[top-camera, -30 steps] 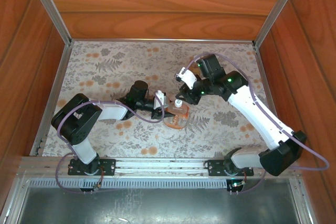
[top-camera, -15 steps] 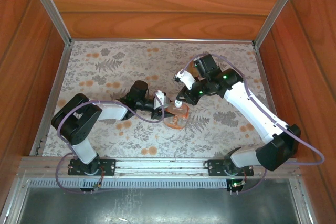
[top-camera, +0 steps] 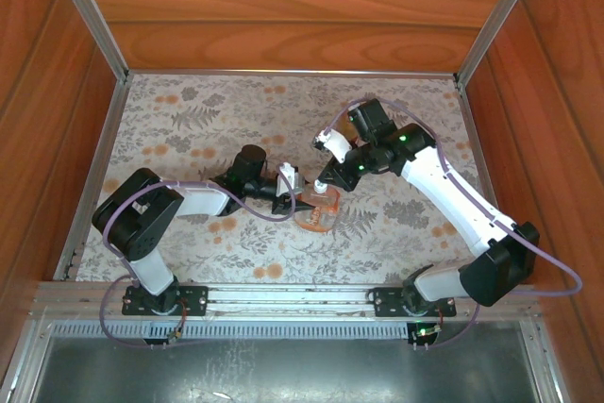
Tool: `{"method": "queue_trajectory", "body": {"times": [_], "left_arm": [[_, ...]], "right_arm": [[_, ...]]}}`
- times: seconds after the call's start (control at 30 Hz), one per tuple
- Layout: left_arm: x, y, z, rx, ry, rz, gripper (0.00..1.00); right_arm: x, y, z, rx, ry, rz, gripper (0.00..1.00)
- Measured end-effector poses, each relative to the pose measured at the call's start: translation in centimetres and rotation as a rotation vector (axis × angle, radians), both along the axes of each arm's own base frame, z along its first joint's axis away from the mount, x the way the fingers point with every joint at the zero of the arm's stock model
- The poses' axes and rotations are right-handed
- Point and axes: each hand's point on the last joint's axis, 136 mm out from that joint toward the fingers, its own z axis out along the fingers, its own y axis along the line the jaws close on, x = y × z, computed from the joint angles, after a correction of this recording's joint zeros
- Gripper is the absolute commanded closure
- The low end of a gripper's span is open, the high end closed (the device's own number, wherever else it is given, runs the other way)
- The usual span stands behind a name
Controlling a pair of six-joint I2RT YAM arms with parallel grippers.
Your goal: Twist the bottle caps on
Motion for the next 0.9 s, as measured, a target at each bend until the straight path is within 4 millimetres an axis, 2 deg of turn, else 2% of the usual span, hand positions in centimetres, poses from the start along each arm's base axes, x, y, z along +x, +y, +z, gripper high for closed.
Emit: {"method": "queue_trajectory", "body": {"times": [0.9], "left_arm": [[-0.16,0.01,-0.02,-0.002,-0.011,-0.013,0.48]], "right_arm": [[-0.89,-0.45,-0.13,0.019,0.065,-0.032,0.88]]}}
